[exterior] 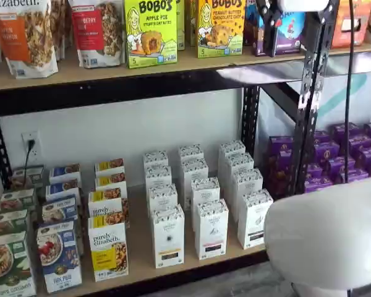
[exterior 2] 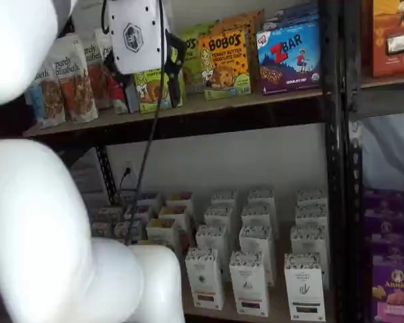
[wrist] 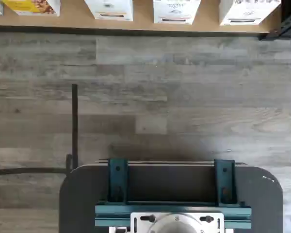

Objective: Pick up the white box with a yellow strip in the middle, on the bottom shelf, the fourth box from the left

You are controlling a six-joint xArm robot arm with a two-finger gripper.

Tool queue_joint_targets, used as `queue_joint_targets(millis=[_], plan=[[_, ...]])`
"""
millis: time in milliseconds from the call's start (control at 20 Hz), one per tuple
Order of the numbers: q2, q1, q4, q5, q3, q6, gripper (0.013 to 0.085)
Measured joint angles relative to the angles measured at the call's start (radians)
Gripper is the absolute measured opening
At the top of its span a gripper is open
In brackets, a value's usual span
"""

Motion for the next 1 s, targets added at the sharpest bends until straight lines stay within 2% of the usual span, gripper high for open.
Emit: queue_joint_targets(millis=[50,150,300,550,700,1000], plan=[[0.0,-0.024,0.026,0.0,0.001,-0.012,0.085],[-0.002,-0.047,0.051,0.0,0.002,-0.024,0.085],[-0.001,-0.049,0.052,-0.005,0.007,-0.027,0.085],[-0.008,-0.024,0.016,-0.055,0.045,-0.019,0.085],[-0.01,-0.019,-0.001,-0.12,0.097,-0.022,0.085],[-0.012,0.025,-0.041,-0.255,0.214,0.012,0.085]])
